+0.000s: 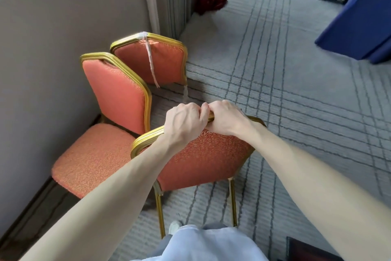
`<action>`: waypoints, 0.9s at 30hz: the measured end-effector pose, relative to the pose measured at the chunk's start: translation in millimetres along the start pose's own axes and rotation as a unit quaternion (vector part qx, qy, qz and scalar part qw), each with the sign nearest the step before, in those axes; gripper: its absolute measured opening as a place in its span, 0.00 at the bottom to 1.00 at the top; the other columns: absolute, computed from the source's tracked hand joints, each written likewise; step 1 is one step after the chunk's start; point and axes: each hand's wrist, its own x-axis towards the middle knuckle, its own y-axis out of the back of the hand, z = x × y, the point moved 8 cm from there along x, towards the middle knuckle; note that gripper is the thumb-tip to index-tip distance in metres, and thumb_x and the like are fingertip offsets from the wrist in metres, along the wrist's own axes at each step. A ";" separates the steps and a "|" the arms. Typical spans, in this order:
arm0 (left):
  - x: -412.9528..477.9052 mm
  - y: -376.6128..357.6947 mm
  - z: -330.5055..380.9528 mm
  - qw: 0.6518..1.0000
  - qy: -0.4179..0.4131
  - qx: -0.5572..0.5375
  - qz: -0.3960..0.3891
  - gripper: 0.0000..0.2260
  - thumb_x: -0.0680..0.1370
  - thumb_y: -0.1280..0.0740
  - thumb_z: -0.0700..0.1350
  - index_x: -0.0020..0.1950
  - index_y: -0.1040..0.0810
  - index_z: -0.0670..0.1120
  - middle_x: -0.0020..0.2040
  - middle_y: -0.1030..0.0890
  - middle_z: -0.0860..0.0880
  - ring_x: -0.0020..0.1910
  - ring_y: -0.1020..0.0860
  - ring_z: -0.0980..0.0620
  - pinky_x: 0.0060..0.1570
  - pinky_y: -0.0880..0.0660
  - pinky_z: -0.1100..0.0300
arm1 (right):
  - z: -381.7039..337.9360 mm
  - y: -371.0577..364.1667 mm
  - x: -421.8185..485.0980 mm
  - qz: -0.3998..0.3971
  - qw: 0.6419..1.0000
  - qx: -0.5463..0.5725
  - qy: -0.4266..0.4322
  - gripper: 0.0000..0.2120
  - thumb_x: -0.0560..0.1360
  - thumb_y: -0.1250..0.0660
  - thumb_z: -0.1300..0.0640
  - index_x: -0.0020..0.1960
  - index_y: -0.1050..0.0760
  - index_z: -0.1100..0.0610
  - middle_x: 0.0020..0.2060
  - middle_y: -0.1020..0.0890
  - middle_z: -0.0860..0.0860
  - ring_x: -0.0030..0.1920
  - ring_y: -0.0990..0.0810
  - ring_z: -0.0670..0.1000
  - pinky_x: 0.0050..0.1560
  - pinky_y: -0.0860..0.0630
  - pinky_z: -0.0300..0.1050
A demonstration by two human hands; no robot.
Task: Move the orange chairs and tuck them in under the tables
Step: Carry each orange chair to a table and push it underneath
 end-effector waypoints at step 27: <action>183.3 -77.5 221.0 0.975 -0.210 0.039 -0.062 0.23 0.81 0.46 0.56 0.33 0.31 0.43 0.37 0.20 0.42 0.39 0.22 0.40 0.36 0.35 0.55 | 225.7 135.2 34.8 0.064 0.992 0.020 -0.103 0.09 0.72 0.32 0.49 0.46 0.23 0.55 0.45 0.15 0.56 0.47 0.17 0.61 0.41 0.26 0.47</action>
